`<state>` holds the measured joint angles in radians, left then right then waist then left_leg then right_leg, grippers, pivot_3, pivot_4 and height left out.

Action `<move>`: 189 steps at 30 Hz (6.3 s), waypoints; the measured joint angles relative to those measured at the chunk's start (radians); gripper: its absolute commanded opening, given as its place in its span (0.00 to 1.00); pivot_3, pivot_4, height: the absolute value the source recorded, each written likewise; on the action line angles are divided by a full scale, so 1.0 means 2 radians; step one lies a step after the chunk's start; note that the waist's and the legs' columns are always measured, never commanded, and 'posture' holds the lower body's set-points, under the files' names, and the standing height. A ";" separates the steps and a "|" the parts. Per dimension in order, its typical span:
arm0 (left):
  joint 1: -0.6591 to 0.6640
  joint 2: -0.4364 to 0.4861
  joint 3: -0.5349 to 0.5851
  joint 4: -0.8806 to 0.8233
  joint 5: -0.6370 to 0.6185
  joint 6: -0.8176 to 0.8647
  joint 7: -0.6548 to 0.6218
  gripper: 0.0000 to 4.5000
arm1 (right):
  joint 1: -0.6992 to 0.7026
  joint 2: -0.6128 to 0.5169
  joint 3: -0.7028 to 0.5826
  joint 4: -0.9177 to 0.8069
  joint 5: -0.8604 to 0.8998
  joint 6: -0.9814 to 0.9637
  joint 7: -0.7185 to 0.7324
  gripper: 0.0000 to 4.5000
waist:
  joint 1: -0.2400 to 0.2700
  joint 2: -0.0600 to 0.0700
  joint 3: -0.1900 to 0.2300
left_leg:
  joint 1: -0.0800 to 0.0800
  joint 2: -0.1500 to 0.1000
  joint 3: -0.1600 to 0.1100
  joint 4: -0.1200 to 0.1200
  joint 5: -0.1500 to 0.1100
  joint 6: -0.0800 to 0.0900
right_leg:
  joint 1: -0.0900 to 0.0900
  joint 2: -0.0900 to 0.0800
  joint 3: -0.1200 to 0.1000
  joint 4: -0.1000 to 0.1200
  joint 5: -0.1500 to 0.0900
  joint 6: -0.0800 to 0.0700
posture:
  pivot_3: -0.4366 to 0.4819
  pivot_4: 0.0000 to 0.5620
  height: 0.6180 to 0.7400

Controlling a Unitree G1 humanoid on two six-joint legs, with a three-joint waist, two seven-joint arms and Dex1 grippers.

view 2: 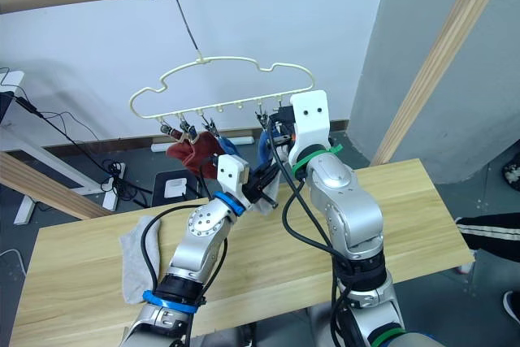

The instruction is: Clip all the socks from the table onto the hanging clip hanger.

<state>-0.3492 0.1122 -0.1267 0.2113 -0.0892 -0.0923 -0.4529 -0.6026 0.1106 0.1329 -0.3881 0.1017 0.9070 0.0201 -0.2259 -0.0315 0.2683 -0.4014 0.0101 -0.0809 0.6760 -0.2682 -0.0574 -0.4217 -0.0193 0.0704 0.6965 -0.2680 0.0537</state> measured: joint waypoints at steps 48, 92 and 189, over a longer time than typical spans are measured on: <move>0.021 0.061 -0.007 -0.083 -0.025 0.031 -0.072 0.65 | 0.073 -0.099 0.035 -0.139 0.008 0.022 0.053 0.65 | -0.010 0.000 0.000 | 0.000 0.000 0.000 0.000 0.000 0.000 | 0.001 0.000 0.000 0.000 0.000 0.000 | 0.12 0.37 0.79; -0.005 0.182 0.038 -0.231 -0.124 0.177 -0.153 0.66 | -0.020 -0.044 -0.002 0.116 -0.021 -0.135 0.021 0.57 | -0.006 0.000 0.000 | 0.000 0.000 0.000 0.000 0.000 0.000 | 0.000 0.000 0.000 0.000 0.000 0.000 | 0.22 0.30 0.79; 0.174 0.106 0.245 -0.006 -0.072 0.261 0.146 0.48 | -0.023 -0.002 -0.024 0.068 -0.001 -0.055 -0.010 0.00 | 0.001 0.003 -0.018 | 0.002 0.001 0.000 0.000 0.000 0.000 | 0.000 0.000 0.000 0.001 0.000 0.000 | 0.21 0.32 0.79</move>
<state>-0.0011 0.3236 0.3629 0.1996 -0.2333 0.4301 -0.1612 -0.6489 0.1068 0.0845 -0.2512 0.0988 0.7974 0.0004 -0.2240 -0.0247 0.2331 -0.3982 0.0115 -0.0806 0.6764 -0.2680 -0.0574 -0.4210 -0.0183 0.0704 0.6979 -0.2674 0.0530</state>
